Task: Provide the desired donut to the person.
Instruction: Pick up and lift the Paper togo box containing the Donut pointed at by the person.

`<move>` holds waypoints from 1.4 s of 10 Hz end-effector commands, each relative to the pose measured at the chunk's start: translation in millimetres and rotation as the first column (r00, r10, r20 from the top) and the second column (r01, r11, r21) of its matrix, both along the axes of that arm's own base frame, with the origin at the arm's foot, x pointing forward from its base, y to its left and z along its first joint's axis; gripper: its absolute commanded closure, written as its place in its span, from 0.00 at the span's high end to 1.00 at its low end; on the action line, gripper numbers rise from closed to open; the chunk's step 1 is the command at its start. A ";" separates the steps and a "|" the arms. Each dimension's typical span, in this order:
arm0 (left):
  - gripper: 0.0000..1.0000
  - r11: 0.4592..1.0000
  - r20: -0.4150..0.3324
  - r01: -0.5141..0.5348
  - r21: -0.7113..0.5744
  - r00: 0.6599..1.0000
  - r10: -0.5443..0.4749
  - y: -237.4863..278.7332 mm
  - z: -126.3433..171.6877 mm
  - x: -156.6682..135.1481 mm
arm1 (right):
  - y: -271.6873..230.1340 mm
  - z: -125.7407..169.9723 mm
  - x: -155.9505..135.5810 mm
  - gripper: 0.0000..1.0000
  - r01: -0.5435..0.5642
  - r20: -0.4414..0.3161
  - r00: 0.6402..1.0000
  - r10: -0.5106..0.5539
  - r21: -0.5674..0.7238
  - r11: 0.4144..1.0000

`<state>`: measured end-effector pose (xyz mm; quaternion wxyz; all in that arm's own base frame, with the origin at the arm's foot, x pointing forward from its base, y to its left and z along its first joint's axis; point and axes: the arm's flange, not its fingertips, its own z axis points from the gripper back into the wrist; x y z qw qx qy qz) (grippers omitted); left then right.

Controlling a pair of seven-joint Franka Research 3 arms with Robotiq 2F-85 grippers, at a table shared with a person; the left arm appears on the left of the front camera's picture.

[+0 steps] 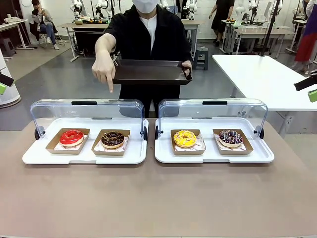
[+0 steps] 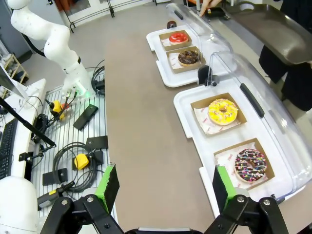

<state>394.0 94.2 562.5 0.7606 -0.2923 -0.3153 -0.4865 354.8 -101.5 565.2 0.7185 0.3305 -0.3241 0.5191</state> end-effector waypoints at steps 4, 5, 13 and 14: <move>1.00 0.998 0.037 0.031 0.052 0.999 -0.033 -4.3 10.7 0.4 | 0.4 0.4 1.1 1.00 -0.008 0.009 1.000 0.008 0.015 1.000; 1.00 0.991 0.037 0.052 0.119 0.998 -0.057 -11.9 24.6 1.7 | 0.4 0.4 1.1 1.00 -0.008 0.009 1.000 0.008 0.015 1.000; 1.00 0.590 -0.080 0.368 0.719 0.887 -0.455 -260.1 -51.2 35.6 | 0.4 0.4 1.1 1.00 -0.008 0.009 1.000 0.008 0.015 1.000; 1.00 0.558 -0.086 0.368 0.744 0.881 -0.466 -282.6 -79.9 33.5 | 0.4 0.4 1.1 1.00 -0.008 0.009 1.000 0.008 0.015 1.000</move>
